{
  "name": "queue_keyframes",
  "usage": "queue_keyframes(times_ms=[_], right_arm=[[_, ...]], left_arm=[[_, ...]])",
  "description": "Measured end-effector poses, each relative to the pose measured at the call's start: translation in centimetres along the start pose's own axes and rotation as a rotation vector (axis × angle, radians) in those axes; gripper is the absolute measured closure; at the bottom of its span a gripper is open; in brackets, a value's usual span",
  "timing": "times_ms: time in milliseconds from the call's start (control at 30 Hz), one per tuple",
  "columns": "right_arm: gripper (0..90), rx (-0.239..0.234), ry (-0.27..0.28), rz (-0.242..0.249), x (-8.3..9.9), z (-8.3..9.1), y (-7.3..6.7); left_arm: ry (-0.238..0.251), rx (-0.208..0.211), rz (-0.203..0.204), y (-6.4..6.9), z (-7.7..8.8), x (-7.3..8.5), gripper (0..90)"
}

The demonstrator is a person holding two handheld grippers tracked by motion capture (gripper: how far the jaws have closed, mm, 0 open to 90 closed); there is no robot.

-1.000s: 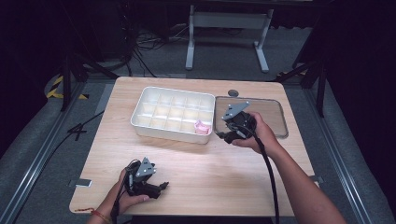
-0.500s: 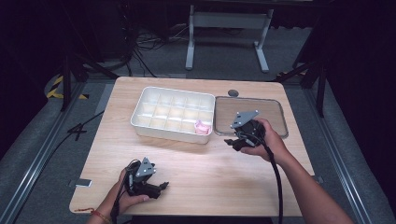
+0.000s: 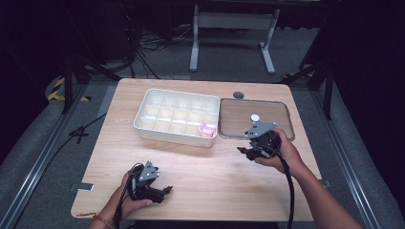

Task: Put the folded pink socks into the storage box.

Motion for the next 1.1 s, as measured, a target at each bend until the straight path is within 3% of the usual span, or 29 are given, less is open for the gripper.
queue_keyframes(times_ms=[333, 1100], right_arm=[[37.1, 0.008, 0.016, -0.019, 2.6, 0.2, -0.6], [33.9, 0.025, 0.100, -0.125, 9.2, 0.8, -1.4]], left_arm=[[0.000, 0.000, 0.000, 0.0, 0.0, 0.0, 14.5], [-0.001, 0.002, -0.007, -0.1, -0.1, -0.1, 13.9]])
Point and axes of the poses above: each handheld gripper's, and its own axes: z roughly backward along the jaws, x roughly out of its underside, y roughly to its right, the point moved 3 cm from there along -z, roughly forward along the jaws, and after that the axes turned 9 degrees about -x, right-handed, at the moved point
